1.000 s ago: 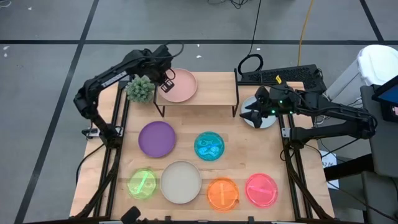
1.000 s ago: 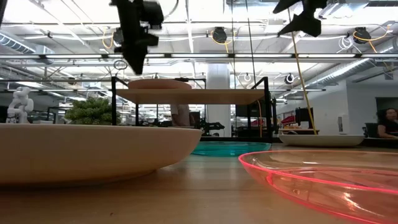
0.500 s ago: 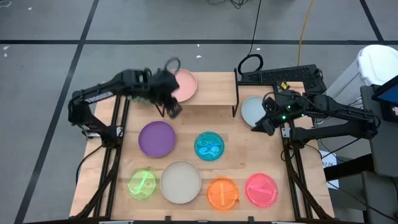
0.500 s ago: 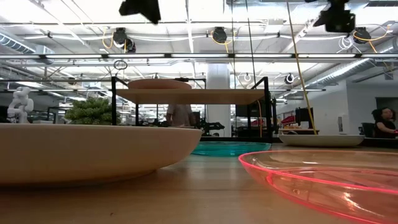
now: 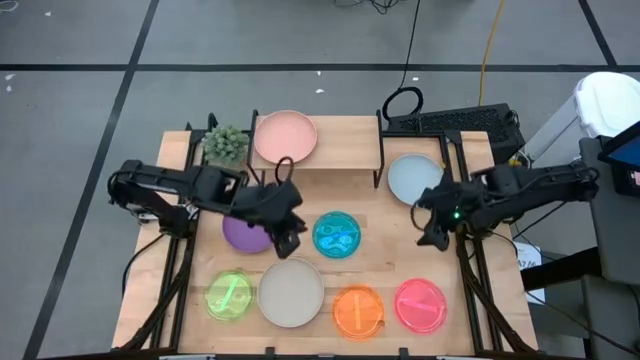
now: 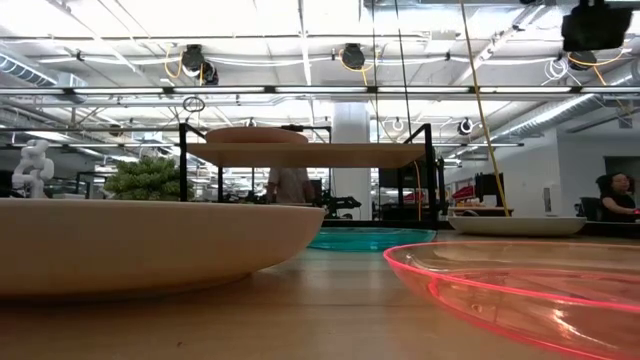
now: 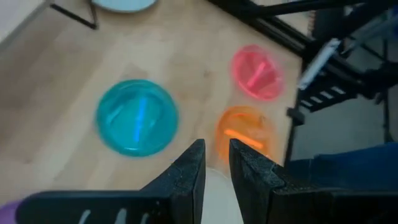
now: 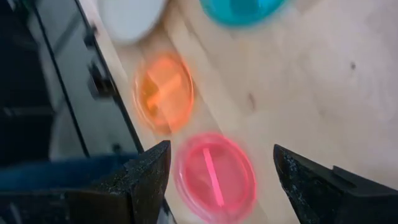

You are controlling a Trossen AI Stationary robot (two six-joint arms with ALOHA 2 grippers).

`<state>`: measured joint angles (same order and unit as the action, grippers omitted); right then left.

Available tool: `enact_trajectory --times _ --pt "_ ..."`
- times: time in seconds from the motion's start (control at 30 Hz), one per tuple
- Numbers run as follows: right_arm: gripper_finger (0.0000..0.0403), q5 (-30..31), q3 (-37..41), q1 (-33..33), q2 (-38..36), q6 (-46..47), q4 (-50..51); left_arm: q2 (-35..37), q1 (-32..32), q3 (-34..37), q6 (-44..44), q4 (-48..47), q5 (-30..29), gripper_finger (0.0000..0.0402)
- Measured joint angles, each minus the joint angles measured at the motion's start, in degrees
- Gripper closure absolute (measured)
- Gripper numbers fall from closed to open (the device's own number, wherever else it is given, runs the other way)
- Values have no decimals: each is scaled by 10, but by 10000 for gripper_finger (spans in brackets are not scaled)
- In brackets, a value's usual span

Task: Place and stack plates onto a shelf
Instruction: Put the small pink plate on the shelf

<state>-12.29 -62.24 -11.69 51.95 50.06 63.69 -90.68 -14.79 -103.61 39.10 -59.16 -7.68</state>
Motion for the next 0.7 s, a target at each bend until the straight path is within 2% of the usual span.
enact_trajectory --times 0.27,0.53,0.7 --pt "144 -22 46 -105 20 -77 -12 -1 -68 15 22 11 -111 325" --pt "190 -51 157 -180 20 -67 -108 -1 -94 37 27 41 -114 325" --pt "195 -41 219 -201 20 -80 -182 -2 -96 50 41 64 -115 325"
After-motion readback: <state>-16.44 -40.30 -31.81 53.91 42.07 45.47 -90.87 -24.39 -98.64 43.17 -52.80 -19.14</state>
